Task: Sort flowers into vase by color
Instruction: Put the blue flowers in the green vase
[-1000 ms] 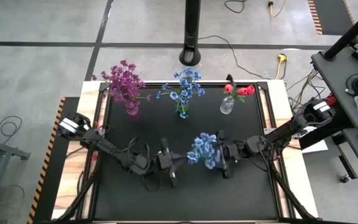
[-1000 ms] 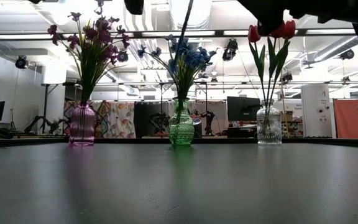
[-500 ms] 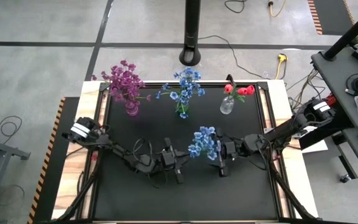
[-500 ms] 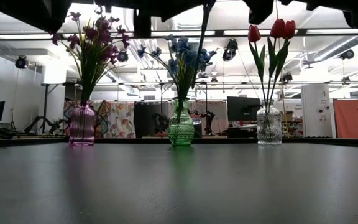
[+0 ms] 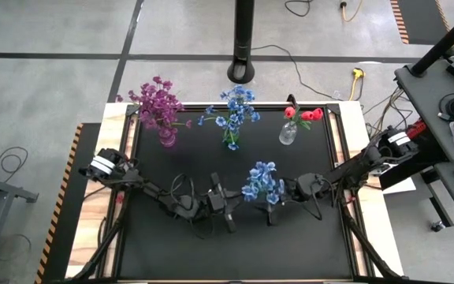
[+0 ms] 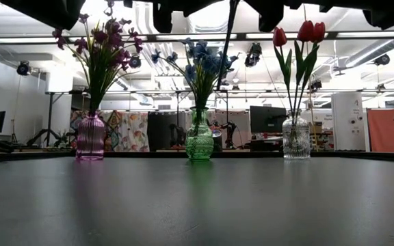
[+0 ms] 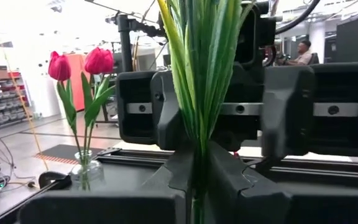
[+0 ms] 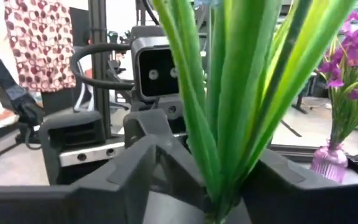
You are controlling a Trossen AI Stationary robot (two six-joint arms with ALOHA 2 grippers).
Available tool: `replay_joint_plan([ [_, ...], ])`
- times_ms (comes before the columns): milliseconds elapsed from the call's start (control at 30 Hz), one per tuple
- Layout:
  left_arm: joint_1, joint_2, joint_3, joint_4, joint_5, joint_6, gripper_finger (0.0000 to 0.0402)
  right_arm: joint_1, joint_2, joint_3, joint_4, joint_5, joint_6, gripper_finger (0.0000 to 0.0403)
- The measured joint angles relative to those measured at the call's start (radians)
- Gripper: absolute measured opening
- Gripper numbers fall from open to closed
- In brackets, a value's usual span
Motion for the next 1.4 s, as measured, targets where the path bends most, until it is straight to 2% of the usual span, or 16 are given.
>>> replay_joint_plan([
  [267, 0.001, -0.002, 0.0, -0.001, -0.005, 0.025, 0.0043, 0.0, -0.008, 0.0, 0.013, 0.032, 0.002, 0.0072],
  [367, 0.001, -0.012, -0.001, -0.014, -0.009, 0.026, 0.0066, 0.0, -0.008, 0.0, 0.007, 0.042, 0.001, 0.0025],
  [467, 0.001, -0.039, -0.002, -0.075, -0.011, 0.01, 0.0103, -0.003, -0.011, 0.0, 0.003, 0.042, 0.026, 0.0018],
  [600, -0.008, -0.101, -0.002, -0.284, -0.027, -0.073, 0.0156, -0.021, -0.057, 0.0, -0.087, 0.041, 0.106, 0.0017],
  [733, -0.033, -0.187, 0.001, -0.585, -0.071, -0.183, 0.0194, -0.068, -0.172, 0.0, -0.344, 0.043, 0.194, 0.0016],
  [833, -0.048, -0.275, 0.037, -0.837, -0.086, -0.265, 0.0204, -0.092, -0.258, -0.001, -0.523, 0.054, 0.18, 0.0016],
  [933, -0.052, -0.345, 0.076, -1.092, -0.089, -0.37, 0.0205, -0.091, -0.303, -0.007, -0.584, 0.169, 0.135, 0.0016],
  [1000, -0.052, -0.372, 0.081, -1.196, -0.089, -0.444, 0.0206, -0.092, -0.317, -0.021, -0.555, 0.219, 0.112, 0.0016],
  [1067, -0.05, -0.386, 0.081, -1.234, -0.095, -0.454, 0.0206, -0.094, -0.309, -0.037, -0.445, 0.225, 0.078, 0.0016],
  [1300, -0.049, -0.39, 0.073, -1.291, -0.118, -0.347, 0.0206, -0.179, -0.149, -0.087, -0.038, 0.223, -0.093, 0.0017],
  [1400, -0.048, -0.395, 0.073, -1.327, -0.18, -0.306, 0.0206, -0.234, -0.06, -0.087, 0.088, 0.219, -0.129, 0.0017],
])
